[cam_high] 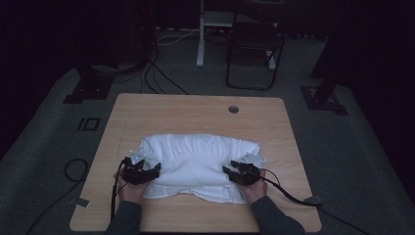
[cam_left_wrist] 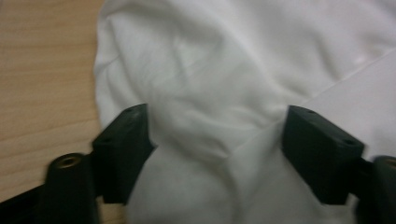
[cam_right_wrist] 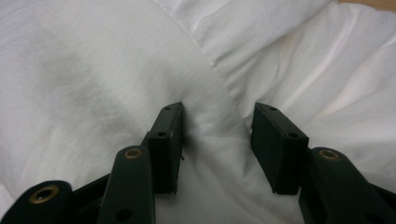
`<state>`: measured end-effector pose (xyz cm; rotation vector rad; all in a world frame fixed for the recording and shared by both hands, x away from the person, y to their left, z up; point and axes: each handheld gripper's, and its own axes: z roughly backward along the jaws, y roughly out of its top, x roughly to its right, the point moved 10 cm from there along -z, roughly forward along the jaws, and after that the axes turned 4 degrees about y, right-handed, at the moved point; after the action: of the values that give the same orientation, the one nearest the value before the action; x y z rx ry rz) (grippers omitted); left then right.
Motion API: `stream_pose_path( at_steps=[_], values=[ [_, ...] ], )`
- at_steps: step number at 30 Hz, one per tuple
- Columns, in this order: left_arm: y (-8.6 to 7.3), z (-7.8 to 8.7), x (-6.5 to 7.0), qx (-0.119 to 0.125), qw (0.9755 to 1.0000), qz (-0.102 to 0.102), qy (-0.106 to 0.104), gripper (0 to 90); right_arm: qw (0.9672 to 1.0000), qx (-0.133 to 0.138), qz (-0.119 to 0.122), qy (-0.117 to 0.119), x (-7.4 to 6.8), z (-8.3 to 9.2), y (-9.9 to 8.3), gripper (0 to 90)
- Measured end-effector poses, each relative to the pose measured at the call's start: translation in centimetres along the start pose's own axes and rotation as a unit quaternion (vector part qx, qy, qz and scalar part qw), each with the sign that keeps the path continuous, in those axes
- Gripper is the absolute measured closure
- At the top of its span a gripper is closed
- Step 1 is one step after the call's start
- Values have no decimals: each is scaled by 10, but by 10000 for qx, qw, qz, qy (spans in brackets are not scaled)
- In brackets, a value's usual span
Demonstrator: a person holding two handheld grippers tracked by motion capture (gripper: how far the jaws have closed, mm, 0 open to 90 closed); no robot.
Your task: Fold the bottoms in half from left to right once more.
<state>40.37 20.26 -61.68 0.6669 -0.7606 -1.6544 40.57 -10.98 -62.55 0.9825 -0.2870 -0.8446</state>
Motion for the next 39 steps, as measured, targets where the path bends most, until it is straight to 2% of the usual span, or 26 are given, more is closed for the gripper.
stream_pose_path(
  at_steps=[4,6,8,9,13,15,17,19,20,23,27,30,32,34,37,39],
  values=[
    [-5,-6,-10,-156,9992,-45,367,121,10000,2,-2,6,0,0,0,532],
    [-9,-9,-14,-255,9987,-6,431,89,10000,4,-2,8,0,0,0,532],
    [-12,-12,-19,-407,9982,237,369,31,10000,6,-1,8,0,0,0,532],
    [-13,-13,-20,-396,9983,293,322,24,10000,6,-3,10,0,0,0,532],
    [-13,-13,-20,-415,9982,253,341,21,10000,7,-5,14,0,0,0,532],
    [-11,-14,-17,-386,9988,199,205,26,10000,7,-6,15,0,0,0,532],
    [-10,-14,-14,-336,9990,260,103,27,10000,5,-17,22,0,0,0,532],
    [-8,-13,-5,-238,9989,305,-254,30,10000,5,-26,25,0,0,0,532],
    [-7,-13,-3,-222,9989,272,-306,51,10000,5,-30,29,0,0,0,532],
    [-6,-15,1,-235,9993,133,-273,65,10000,3,-37,38,0,0,0,532],
    [-4,-13,6,-220,9991,48,-369,227,10000,10,-40,44,0,0,0,532],
    [-3,-11,11,-196,9982,42,-567,400,10000,12,-43,46,0,0,0,532],
    [-3,-10,16,-167,9964,74,-825,514,10000,12,-43,46,0,0,0,532],
    [-3,-9,18,-178,9952,180,-944,609,10000,12,-46,49,0,0,0,531],
    [-3,-10,19,-170,9941,257,-1045,723,10000,12,-49,52,0,0,0,531],
    [-2,-9,18,-133,9943,214,-1038,782,10000,16,-49,56,0,0,0,531]
  ],
)
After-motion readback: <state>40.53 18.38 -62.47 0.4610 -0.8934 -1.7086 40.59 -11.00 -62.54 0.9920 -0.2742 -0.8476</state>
